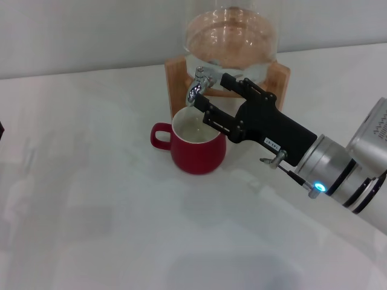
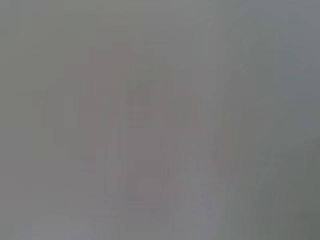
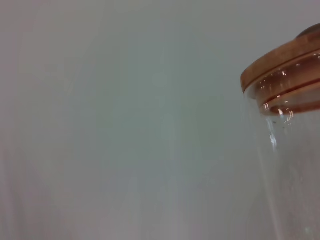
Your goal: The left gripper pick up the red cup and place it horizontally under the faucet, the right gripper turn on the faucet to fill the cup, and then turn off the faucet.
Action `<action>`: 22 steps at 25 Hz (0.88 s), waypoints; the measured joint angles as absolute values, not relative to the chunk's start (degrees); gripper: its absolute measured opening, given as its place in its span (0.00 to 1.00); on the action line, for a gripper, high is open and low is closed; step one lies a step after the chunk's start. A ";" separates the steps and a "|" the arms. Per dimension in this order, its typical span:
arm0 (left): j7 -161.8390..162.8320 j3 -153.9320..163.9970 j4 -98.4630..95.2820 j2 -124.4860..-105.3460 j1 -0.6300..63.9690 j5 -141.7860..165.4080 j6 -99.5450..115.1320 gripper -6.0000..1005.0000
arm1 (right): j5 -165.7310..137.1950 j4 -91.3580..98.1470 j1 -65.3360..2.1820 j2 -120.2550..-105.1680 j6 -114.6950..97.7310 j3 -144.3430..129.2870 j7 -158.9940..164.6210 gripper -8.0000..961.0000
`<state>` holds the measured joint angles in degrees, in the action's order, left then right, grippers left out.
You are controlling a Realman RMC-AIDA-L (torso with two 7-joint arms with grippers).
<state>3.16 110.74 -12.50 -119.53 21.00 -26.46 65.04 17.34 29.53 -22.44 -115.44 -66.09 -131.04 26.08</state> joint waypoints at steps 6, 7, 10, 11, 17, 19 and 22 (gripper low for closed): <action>3.16 110.74 -12.48 -119.53 21.01 -26.46 65.04 0.71 | 17.35 29.53 -22.49 -115.39 -66.46 -131.04 26.06 0.81; 3.16 110.74 -12.48 -119.53 21.01 -26.46 65.04 0.71 | 17.32 29.53 -22.48 -115.39 -66.81 -131.07 26.08 0.81; 3.16 110.74 -12.47 -119.48 21.01 -26.46 65.04 0.71 | 16.96 29.67 -21.94 -115.39 -68.33 -131.54 26.39 0.81; 3.16 110.74 -12.47 -119.48 21.01 -26.46 65.04 0.71 | 16.74 29.83 -21.51 -115.39 -69.07 -131.64 26.47 0.81; 3.16 110.71 -12.48 -119.40 21.01 -26.50 65.04 0.71 | 16.16 30.25 -19.71 -115.30 -72.58 -131.77 26.68 0.81; 3.16 110.67 -12.48 -119.36 21.04 -26.50 65.04 0.71 | 16.14 30.24 -19.57 -115.24 -72.82 -131.61 26.88 0.81; 3.10 110.65 -12.48 -119.35 21.25 -26.49 65.04 0.71 | 16.24 30.10 -19.70 -115.23 -72.80 -131.54 26.88 0.81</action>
